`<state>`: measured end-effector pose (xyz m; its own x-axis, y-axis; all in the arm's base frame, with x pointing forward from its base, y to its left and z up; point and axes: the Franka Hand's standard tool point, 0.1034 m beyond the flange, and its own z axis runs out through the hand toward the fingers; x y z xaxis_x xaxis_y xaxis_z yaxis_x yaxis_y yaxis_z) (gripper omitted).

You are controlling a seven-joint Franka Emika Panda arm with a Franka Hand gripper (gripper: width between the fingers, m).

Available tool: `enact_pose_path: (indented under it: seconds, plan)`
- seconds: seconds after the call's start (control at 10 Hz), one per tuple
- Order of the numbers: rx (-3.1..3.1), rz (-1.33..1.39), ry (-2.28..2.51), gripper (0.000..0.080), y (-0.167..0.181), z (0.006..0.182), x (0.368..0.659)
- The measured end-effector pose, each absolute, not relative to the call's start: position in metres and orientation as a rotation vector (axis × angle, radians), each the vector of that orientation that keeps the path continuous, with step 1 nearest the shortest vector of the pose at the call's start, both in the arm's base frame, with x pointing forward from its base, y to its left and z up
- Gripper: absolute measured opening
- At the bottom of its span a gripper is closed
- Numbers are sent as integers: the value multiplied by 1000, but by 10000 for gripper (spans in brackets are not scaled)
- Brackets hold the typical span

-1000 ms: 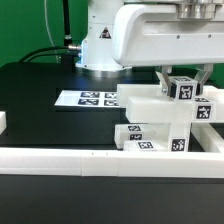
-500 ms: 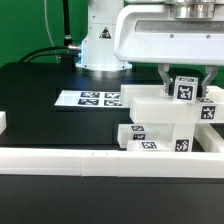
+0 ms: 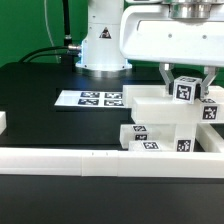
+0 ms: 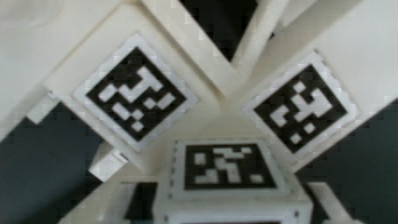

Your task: Assemble chair

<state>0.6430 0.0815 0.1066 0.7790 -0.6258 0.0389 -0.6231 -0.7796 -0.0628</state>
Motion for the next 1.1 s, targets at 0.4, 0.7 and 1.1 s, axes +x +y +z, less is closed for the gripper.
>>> enact_pose_path:
  seconds: [0.4,0.7,1.1]
  plan:
    - [-2758,-75,1376,266,83,107,643]
    - [-2750,-72,1387,513,84,107,643]
    - [-2934,-69,1035,640,92,110,646]
